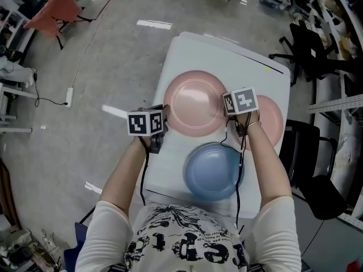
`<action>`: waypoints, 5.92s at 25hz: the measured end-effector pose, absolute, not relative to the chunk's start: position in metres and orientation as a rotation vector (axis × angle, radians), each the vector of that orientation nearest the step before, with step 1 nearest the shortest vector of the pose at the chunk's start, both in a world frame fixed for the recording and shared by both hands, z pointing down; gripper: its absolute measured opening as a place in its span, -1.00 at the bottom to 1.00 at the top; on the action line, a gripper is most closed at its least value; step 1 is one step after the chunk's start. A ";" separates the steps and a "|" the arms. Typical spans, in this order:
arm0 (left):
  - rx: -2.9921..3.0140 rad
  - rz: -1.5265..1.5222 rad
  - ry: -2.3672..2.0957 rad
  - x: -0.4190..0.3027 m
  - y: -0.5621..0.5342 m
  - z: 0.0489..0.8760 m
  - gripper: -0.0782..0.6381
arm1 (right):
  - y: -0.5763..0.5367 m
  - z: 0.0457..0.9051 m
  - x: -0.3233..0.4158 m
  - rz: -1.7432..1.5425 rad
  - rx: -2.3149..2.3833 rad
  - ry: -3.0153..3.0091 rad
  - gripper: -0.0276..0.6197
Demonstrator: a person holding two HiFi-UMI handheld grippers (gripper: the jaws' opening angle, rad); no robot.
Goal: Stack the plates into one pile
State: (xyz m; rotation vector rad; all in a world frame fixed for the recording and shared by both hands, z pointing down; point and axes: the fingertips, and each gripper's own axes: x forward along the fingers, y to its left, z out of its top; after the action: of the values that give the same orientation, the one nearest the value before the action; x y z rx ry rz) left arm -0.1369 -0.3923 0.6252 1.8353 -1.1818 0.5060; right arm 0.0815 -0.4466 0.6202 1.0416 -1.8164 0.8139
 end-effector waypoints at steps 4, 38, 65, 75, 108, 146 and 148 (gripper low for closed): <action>1.885 0.487 -1.186 -0.141 -0.386 0.599 -0.66 | -0.430 0.600 0.080 0.828 1.082 -1.837 -0.77; 2.169 0.551 -0.882 -0.061 -0.200 0.534 -0.70 | -0.138 0.550 0.158 1.009 1.380 -1.690 -0.78; 1.958 0.646 -0.899 -0.040 -0.135 0.615 -0.74 | -0.082 0.616 0.182 1.107 1.182 -1.625 -0.77; 2.002 0.771 -0.931 -0.032 -0.138 0.622 -0.71 | -0.083 0.623 0.191 1.036 1.182 -1.588 -0.74; 2.058 0.936 -1.159 -0.031 -0.145 0.646 0.13 | -0.086 0.647 0.205 0.806 1.157 -1.553 -0.26; 2.303 0.507 -1.012 0.020 -0.193 0.543 -0.75 | -0.138 0.539 0.214 0.681 1.638 -1.868 -0.90; 2.328 0.462 -1.019 0.039 -0.201 0.530 -0.75 | -0.146 0.533 0.231 0.671 1.657 -1.888 -0.90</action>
State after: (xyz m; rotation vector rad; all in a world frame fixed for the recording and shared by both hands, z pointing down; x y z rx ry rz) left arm 0.0385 -0.2006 0.5303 2.3280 -1.0190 0.4616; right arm 0.2311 -0.1458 0.5325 1.6572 -1.8878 0.6705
